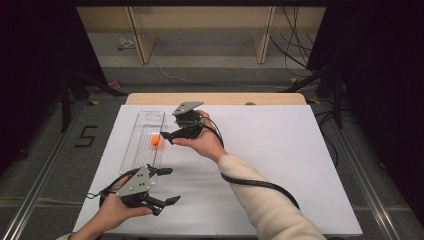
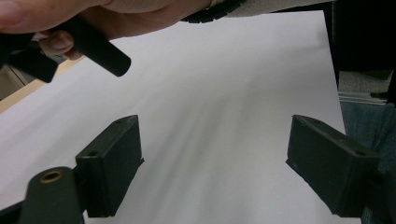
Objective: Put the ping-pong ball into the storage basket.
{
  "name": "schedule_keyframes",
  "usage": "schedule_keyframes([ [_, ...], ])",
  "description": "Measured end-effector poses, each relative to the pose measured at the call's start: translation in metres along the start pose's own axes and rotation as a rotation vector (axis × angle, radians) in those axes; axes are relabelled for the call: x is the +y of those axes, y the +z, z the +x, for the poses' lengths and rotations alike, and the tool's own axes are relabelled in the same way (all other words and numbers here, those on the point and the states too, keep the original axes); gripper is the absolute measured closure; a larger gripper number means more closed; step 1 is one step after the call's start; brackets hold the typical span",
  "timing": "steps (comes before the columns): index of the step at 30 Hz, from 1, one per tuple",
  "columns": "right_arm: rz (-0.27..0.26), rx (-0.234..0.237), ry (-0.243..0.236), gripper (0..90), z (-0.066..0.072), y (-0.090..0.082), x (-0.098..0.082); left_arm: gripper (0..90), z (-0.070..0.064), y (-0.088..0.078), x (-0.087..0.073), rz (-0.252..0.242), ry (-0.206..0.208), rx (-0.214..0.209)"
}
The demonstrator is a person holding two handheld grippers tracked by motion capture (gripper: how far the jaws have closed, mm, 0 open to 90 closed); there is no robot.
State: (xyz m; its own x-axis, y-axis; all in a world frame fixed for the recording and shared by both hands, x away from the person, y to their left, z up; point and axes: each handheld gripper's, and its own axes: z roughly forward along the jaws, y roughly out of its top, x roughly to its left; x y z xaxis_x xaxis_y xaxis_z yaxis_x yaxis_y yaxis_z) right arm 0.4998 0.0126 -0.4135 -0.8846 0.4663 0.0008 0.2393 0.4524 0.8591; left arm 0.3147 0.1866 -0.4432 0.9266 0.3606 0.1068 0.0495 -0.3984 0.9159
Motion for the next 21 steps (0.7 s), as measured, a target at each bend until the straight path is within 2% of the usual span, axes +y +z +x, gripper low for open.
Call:
schedule_keyframes([
  [21, 0.004, -0.063, 0.038, 16.2, -0.02, -0.058, -0.039, 17.3, 0.0, 0.0, 0.0, 0.0, -0.003, 0.004],
])
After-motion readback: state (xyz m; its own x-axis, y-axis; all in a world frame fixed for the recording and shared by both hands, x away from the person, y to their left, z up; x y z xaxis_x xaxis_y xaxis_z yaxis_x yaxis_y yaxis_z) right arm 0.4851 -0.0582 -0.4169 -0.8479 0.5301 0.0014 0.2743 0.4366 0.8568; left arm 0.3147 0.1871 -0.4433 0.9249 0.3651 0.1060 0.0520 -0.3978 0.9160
